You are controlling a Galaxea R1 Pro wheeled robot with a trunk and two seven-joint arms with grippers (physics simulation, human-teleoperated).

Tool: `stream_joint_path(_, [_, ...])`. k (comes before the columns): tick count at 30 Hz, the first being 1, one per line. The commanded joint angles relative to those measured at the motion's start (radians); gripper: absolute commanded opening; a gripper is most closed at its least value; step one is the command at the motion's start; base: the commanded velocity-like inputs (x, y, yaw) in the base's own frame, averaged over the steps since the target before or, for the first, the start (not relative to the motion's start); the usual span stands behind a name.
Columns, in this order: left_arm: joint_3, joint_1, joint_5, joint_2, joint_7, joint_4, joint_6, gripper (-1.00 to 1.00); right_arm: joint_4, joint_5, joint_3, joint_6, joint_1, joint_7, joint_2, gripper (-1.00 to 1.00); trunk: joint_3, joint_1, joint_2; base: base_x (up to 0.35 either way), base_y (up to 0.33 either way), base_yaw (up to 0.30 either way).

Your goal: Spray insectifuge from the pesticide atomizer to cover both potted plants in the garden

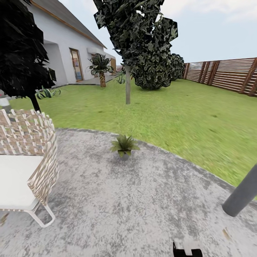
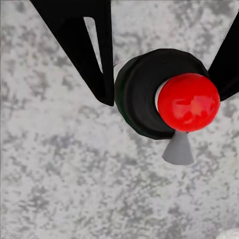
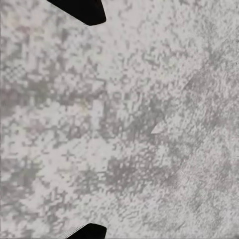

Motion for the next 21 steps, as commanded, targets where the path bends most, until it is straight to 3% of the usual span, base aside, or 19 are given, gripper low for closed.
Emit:
stream_joint_path(1, [0.006,-0.001,-0.011,0.000,0.004,0.001,-0.004,-1.00,0.001,0.011,-0.005,-0.002,-0.001,-0.006,0.000,1.00,-0.001,0.000,0.000,0.337,0.000,0.000])
stream_joint_path(21, [0.006,-0.001,-0.011,0.000,0.004,0.001,-0.004,-1.00,0.001,0.011,-0.005,-0.002,-0.001,-0.006,0.001,1.00,-0.001,0.000,0.000,0.337,0.000,0.000])
